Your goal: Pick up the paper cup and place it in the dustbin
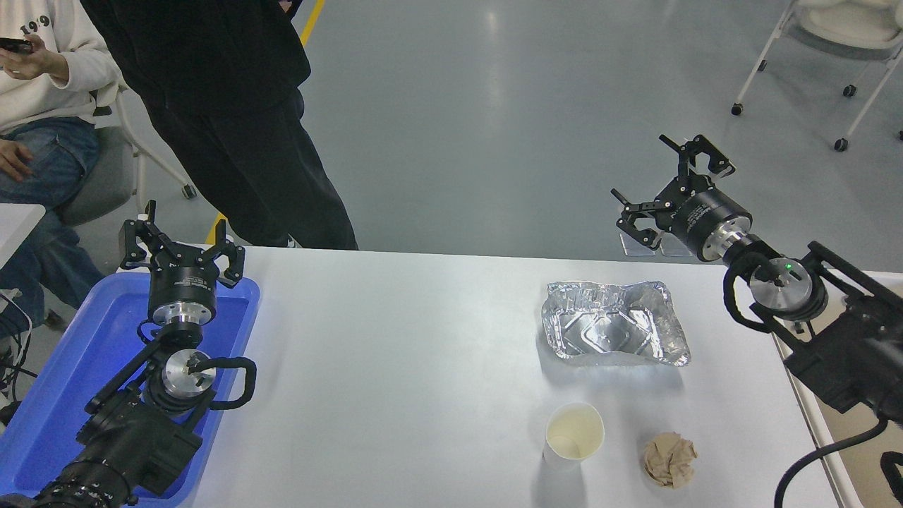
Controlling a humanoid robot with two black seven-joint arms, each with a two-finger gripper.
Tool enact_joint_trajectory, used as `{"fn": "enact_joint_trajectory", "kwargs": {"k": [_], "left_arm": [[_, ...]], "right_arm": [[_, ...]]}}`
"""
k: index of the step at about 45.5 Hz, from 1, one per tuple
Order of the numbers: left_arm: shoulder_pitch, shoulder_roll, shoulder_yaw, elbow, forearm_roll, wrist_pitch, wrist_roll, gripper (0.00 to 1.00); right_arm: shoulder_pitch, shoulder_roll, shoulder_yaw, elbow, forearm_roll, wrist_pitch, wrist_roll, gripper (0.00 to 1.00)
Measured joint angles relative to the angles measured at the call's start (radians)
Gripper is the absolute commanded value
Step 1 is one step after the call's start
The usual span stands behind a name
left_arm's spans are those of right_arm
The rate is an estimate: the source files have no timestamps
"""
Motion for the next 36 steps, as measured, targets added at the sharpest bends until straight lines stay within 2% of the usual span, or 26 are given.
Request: {"fn": "enact_joint_trajectory", "kwargs": {"k": [11, 20, 36], "left_arm": [[0.0, 0.0, 0.001, 0.0, 0.0, 0.0, 0.0, 0.99], [0.0, 0.0, 0.001, 0.0, 0.0, 0.0, 0.0, 0.99], [0.0, 0.0, 0.001, 0.0, 0.0, 0.0, 0.0, 0.99]], "right_arm": [[0.165, -0.132, -0.27, 0.076, -0.014, -0.02, -0.001, 1.0], [0.464, -0.224, -0.683, 0.161, -0.007, -0.027, 0.001, 1.0], [0.948, -0.256, -1.258, 0.392, -0.035, -0.023, 0.002, 1.0]]}}
